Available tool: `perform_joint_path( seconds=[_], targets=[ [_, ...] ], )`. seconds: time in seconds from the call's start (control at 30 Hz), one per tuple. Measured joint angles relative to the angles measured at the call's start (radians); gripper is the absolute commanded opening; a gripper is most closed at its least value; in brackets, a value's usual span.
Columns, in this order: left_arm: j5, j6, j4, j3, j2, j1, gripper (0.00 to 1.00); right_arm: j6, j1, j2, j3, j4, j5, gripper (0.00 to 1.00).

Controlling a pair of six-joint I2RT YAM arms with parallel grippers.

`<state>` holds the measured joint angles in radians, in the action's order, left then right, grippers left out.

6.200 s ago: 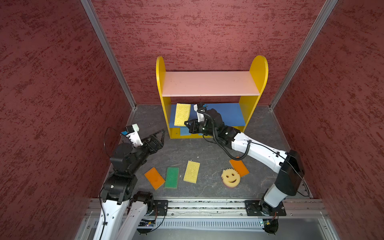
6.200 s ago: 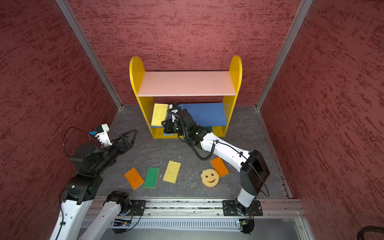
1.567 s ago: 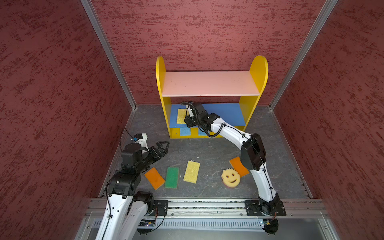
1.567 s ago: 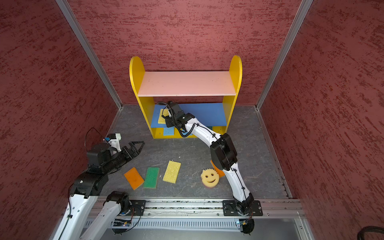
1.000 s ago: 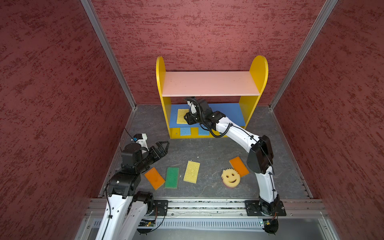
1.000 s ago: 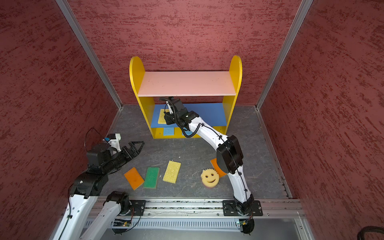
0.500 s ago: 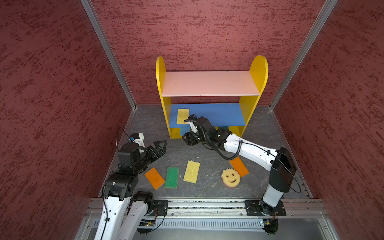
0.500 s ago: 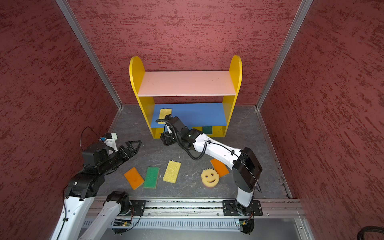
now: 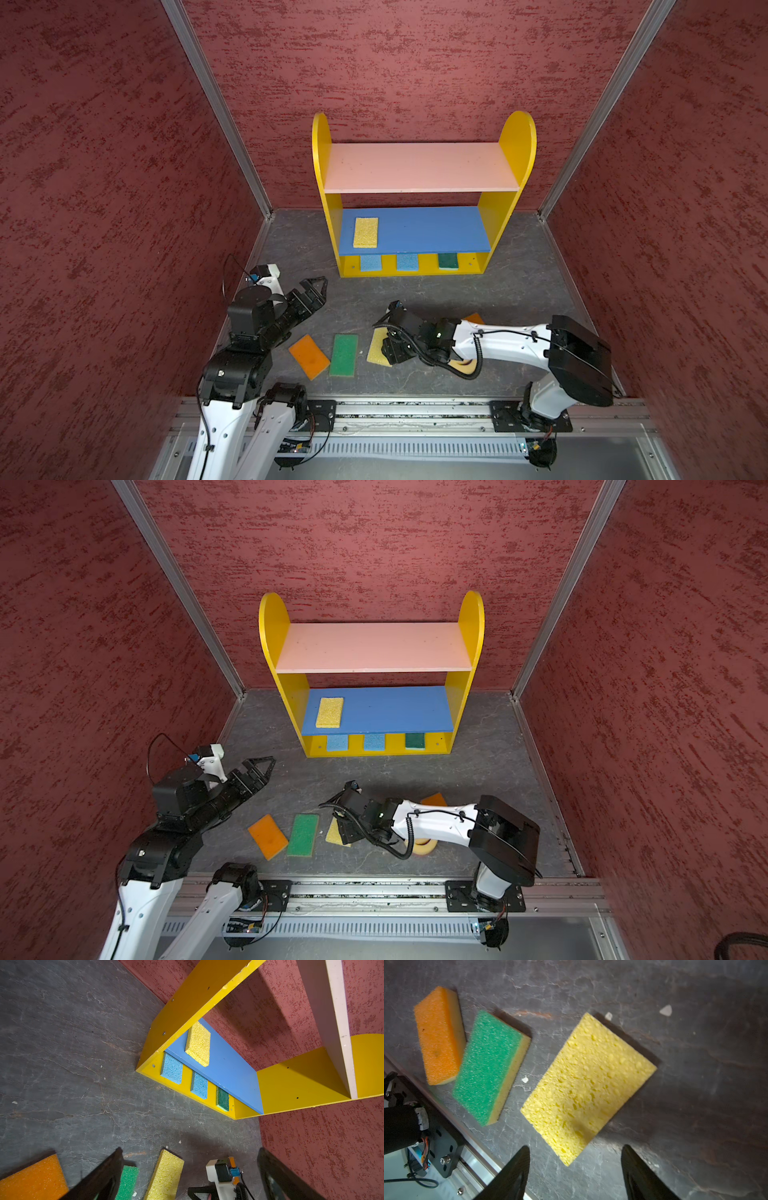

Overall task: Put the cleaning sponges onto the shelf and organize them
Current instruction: 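Withdraw the right gripper from the shelf and move it over the second yellow sponge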

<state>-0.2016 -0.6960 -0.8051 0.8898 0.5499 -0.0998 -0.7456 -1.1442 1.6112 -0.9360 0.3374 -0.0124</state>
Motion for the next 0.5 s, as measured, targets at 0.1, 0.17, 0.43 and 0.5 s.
perform_joint_path(
  seconds=[0.1,0.17,0.43,0.5],
  targets=[
    [-0.011,-0.02,0.016,-0.017,0.0,0.0,1.0,-0.063,0.0,-0.032,0.051,-0.028,-0.005,0.71],
    [-0.024,-0.032,0.024,-0.034,0.001,0.0,1.0,-0.092,0.0,-0.037,0.066,-0.046,-0.007,0.69],
    [-0.042,-0.056,0.04,-0.059,0.014,0.001,1.0,-0.145,0.0,0.039,0.074,-0.18,0.032,0.51],
    [-0.044,-0.057,0.048,-0.061,0.014,0.001,1.0,-0.144,0.003,0.085,0.05,-0.196,0.046,0.44]
  ],
)
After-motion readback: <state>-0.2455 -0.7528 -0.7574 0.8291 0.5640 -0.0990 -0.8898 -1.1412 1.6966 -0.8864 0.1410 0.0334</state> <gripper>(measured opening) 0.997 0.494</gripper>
